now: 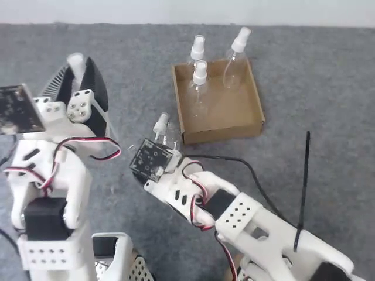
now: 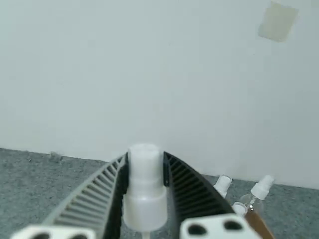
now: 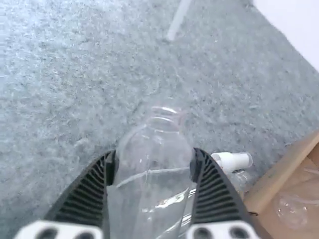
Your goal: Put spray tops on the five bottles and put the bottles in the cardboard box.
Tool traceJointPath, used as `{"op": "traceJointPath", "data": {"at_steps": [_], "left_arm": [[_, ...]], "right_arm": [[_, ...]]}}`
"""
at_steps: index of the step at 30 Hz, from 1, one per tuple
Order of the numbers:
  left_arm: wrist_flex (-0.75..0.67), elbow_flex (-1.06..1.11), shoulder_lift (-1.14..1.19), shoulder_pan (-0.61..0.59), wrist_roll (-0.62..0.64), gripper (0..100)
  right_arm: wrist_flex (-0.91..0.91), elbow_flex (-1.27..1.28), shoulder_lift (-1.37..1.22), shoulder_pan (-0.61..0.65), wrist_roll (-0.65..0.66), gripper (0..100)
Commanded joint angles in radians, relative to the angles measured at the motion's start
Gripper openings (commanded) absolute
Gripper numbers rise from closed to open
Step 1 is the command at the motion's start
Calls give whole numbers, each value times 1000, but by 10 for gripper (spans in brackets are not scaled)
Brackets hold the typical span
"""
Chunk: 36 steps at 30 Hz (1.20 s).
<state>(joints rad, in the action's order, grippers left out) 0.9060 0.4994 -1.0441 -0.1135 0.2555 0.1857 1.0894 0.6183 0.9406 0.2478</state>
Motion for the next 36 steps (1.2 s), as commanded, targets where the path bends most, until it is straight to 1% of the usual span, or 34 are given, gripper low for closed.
{"op": "traceJointPath", "data": {"at_steps": [1,4,6,9,16,23,28,30,34,36], "left_arm": [[-66,38,-12,2,26,10],[-126,111,-12,2,26,10],[-132,145,-14,2,26,10],[-132,182,-14,15,26,10],[-132,260,-14,115,26,10],[-129,361,-21,114,23,10],[-71,367,-21,123,23,10],[-66,367,-20,123,23,10],[-54,381,-14,123,21,10],[-37,386,-14,124,21,10]], "right_arm": [[-104,28,10,10,-8,6],[-114,51,10,8,-32,6],[-114,55,10,7,-38,6],[-114,55,10,7,-35,6],[-114,55,10,4,-35,6],[-107,55,10,-87,-35,6],[-119,115,10,-91,-32,6],[-183,126,10,-93,-40,6],[-440,203,10,-111,-40,6],[-535,235,10,-114,-40,6]]}}
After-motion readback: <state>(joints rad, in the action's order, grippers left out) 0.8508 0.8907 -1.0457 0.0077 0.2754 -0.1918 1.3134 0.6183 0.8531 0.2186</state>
